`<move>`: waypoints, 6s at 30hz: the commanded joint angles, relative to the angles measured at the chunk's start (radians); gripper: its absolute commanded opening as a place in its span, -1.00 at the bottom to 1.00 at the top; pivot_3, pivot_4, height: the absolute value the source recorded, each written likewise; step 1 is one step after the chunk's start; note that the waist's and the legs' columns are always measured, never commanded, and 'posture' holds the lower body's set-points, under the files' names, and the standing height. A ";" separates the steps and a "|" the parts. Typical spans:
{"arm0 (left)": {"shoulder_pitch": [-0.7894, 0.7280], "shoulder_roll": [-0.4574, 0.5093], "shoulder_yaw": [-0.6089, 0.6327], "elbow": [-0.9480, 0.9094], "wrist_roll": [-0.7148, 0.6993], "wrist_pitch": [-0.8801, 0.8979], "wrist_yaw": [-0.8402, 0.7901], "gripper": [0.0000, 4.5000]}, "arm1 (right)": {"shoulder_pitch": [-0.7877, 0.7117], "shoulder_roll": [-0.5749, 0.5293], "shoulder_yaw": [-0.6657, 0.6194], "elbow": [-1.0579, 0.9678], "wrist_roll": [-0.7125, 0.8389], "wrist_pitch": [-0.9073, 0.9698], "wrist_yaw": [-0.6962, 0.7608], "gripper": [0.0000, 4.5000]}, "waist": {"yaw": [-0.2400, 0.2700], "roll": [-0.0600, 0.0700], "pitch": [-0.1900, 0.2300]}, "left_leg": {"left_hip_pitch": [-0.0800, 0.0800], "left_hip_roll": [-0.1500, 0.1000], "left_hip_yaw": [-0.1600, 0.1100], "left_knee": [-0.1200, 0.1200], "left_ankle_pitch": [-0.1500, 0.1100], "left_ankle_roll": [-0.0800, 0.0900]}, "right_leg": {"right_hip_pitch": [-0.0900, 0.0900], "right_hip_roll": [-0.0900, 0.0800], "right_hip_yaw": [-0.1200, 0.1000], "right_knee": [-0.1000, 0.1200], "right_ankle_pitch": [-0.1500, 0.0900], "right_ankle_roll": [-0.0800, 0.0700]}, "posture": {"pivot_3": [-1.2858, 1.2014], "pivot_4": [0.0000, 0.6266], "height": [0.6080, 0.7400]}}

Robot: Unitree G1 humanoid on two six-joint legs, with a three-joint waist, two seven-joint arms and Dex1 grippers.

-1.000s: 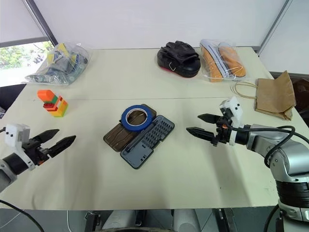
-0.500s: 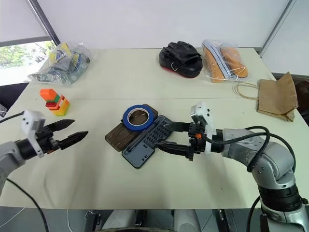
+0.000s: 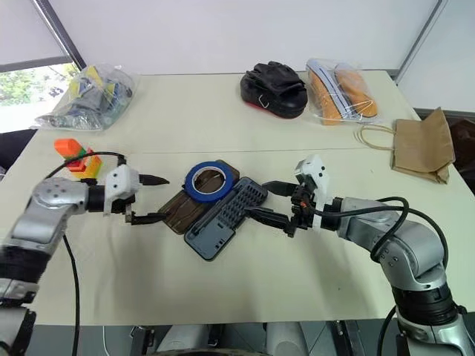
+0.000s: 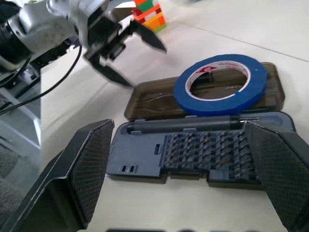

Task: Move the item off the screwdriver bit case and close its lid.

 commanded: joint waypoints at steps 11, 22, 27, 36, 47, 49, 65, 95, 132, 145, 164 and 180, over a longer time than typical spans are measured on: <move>-0.236 -0.178 -0.064 0.405 0.164 -0.353 0.068 1.00 | 0.031 0.018 -0.033 -0.054 0.002 -0.041 -0.051 0.98 | -0.004 0.000 0.000 | -0.002 -0.001 0.000 0.003 0.000 0.001 | -0.001 0.001 0.000 0.002 0.001 0.002 | 0.03 -0.52 1.00; -0.303 -0.256 -0.121 0.560 0.288 -0.565 0.165 0.19 | 0.018 0.035 -0.024 -0.038 -0.020 -0.065 -0.078 1.00 | -0.001 -0.001 -0.001 | 0.000 -0.001 0.000 0.005 0.000 0.001 | 0.002 0.001 0.000 0.002 0.002 0.003 | 0.03 -0.52 1.00; -0.301 -0.255 -0.117 0.575 0.305 -0.594 0.209 -0.84 | 0.021 0.043 -0.018 -0.038 -0.029 -0.071 -0.083 1.00 | -0.003 0.000 -0.001 | 0.002 -0.001 0.000 0.005 0.000 0.001 | 0.003 0.001 0.000 0.003 0.002 0.003 | 0.03 -0.52 1.00; -0.379 -0.249 -0.067 0.623 0.428 -0.715 0.580 -0.84 | 0.009 0.057 -0.004 -0.022 -0.054 -0.081 -0.080 1.00 | -0.001 -0.001 -0.001 | 0.002 -0.001 0.000 0.006 0.000 0.001 | 0.003 0.001 0.000 0.005 0.002 0.003 | 0.03 -0.52 1.00; -0.492 -0.088 -0.106 0.689 0.736 -0.528 1.167 -0.84 | -0.004 0.078 0.020 0.003 -0.078 -0.096 -0.071 1.00 | -0.005 -0.002 -0.001 | 0.002 -0.001 0.001 0.008 0.000 0.002 | 0.003 0.002 0.000 0.007 0.002 0.003 | 0.03 -0.52 1.00; -0.483 -0.084 -0.124 0.703 0.769 -0.485 1.205 -0.84 | -0.011 0.080 0.026 0.013 -0.085 -0.100 -0.065 1.00 | -0.003 -0.002 -0.001 | 0.002 -0.001 0.001 0.009 0.000 0.002 | 0.002 0.002 0.000 0.007 0.002 0.003 | 0.03 -0.52 1.00; -0.474 -0.137 -0.189 0.893 0.802 -0.224 1.333 -0.39 | -0.022 0.078 0.034 0.017 -0.093 -0.096 -0.054 1.00 | -0.003 -0.002 0.000 | 0.000 -0.002 0.001 0.015 -0.001 0.002 | 0.001 0.002 0.001 0.015 0.001 0.004 | 0.03 -0.52 1.00; -0.105 -0.102 0.262 -0.295 -0.054 0.838 0.664 0.98 | -0.024 0.036 -0.007 0.071 -0.123 -0.125 -0.012 1.00 | -0.024 -0.002 -0.001 | -0.002 -0.002 0.001 0.017 0.001 0.000 | -0.002 0.002 0.003 0.020 0.002 0.003 | 0.03 -0.52 1.00; 0.117 -0.090 0.002 -0.273 0.007 0.791 0.528 -0.89 | -0.004 -0.037 -0.121 -0.045 0.006 -0.045 -0.085 1.00 | -0.026 0.001 -0.003 | 0.005 0.000 0.002 0.015 0.000 0.000 | 0.004 0.002 0.004 0.017 0.002 0.002 | 0.03 -0.52 1.00; -0.317 -0.081 -0.197 0.236 0.240 -0.029 0.280 -0.95 | -0.016 -0.044 -0.103 0.005 -0.025 -0.062 -0.062 1.00 | -0.003 -0.002 -0.001 | 0.003 0.000 0.002 0.017 0.002 -0.002 | 0.003 0.002 0.003 0.016 0.002 0.001 | 0.03 -0.52 1.00; -0.624 -0.318 -0.258 0.875 0.413 -0.547 0.127 -0.95 | 0.073 -0.015 -0.141 -0.075 -0.007 -0.050 -0.145 1.00 | -0.002 -0.003 -0.001 | -0.013 -0.003 0.005 0.020 -0.002 0.005 | -0.011 0.000 0.003 0.016 0.003 0.004 | 0.03 -0.52 1.00; -0.591 -0.283 -0.215 0.832 0.427 -0.469 0.193 -0.83 | 0.026 -0.005 -0.099 -0.022 -0.032 -0.075 -0.121 1.00 | -0.005 -0.003 -0.001 | -0.009 -0.002 0.005 0.021 0.000 0.003 | -0.008 0.001 0.004 0.019 0.004 0.005 | 0.03 -0.52 1.00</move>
